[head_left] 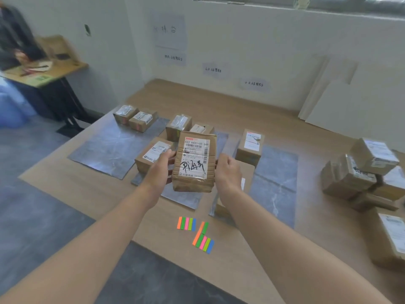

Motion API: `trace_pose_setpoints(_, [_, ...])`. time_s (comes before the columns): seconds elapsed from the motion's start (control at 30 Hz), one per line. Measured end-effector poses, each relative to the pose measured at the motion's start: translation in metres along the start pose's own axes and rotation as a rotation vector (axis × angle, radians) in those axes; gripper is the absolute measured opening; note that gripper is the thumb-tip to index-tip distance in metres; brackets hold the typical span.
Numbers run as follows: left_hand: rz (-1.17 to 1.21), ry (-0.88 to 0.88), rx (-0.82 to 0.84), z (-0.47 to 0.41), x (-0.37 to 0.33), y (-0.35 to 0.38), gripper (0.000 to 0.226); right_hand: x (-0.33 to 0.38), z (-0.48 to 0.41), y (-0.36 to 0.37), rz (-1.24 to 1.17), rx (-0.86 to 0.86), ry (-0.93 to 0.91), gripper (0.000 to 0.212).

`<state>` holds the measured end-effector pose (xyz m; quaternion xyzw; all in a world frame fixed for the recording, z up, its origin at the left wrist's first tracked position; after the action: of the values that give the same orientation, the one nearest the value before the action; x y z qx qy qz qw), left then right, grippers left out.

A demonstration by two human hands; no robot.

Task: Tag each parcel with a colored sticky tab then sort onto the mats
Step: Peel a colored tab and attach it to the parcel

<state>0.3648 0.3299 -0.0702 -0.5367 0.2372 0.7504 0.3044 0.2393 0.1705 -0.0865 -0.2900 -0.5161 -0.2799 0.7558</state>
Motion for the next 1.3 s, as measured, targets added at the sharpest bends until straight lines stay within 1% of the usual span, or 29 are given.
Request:
trace_pose_setpoints(0.13, [0.040, 0.004, -0.057, -0.020, -0.003, -0.027, 0.037, 0.006, -0.025, 0.027, 0.019, 0.048, 0.013, 0.034])
trace_pose_setpoints(0.27, [0.060, 0.018, -0.048, -0.034, -0.009, -0.052, 0.036, 0.018, -0.042, 0.048, 0.040, 0.051, 0.002, 0.037])
trace_pose_setpoints(0.33, [0.053, 0.025, -0.035, -0.042, -0.009, -0.070, 0.038, 0.023, -0.049, 0.064, 0.054, 0.041, -0.001, 0.043])
trace_pose_setpoints(0.4, [0.041, 0.034, -0.023, -0.049, -0.012, -0.089, 0.042, 0.027, -0.053, 0.082, 0.054, 0.025, -0.003, 0.044])
trace_pose_setpoints(0.57, [0.011, 0.028, 0.063, -0.067, -0.012, -0.141, 0.046, 0.025, -0.056, 0.135, 0.028, -0.047, 0.010, 0.032])
trace_pose_setpoints(0.77, [-0.024, 0.003, 0.225, -0.086, -0.008, -0.199, 0.046, 0.012, -0.033, 0.191, -0.019, -0.219, 0.059, 0.029])
trace_pose_setpoints(0.8, [-0.024, -0.007, 0.246, -0.086, -0.006, -0.206, 0.045, 0.010, -0.029, 0.199, -0.031, -0.238, 0.069, 0.031])
trace_pose_setpoints(0.93, [-0.058, -0.034, 0.340, -0.083, 0.002, -0.226, 0.041, 0.000, -0.012, 0.222, -0.083, -0.302, 0.106, 0.049])
trace_pose_setpoints(1.07, [-0.066, -0.053, 0.388, -0.075, 0.007, -0.231, 0.040, -0.005, 0.004, 0.231, -0.069, -0.337, 0.104, 0.050])
trace_pose_setpoints(1.17, [-0.063, -0.068, 0.385, -0.070, 0.018, -0.234, 0.039, -0.014, 0.016, 0.232, -0.062, -0.368, 0.115, 0.046])
trace_pose_setpoints(1.23, [-0.073, -0.076, 0.382, -0.065, 0.027, -0.236, 0.039, -0.024, 0.022, 0.233, -0.062, -0.365, 0.128, 0.044])
trace_pose_setpoints(1.3, [-0.072, -0.100, 0.376, -0.063, 0.039, -0.237, 0.038, -0.035, 0.026, 0.236, -0.069, -0.348, 0.132, 0.047])
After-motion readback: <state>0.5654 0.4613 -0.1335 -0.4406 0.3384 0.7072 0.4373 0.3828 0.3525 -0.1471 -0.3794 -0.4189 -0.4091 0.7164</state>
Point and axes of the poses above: each hand's wrist, its own z-axis away from the middle knuckle, its own y-axis out of the palm, x = y × z, the point moved 9 cm from there along -z, towards the middle knuckle, and after that the axes turned 13 degrees about x, right-handed, at the moved point
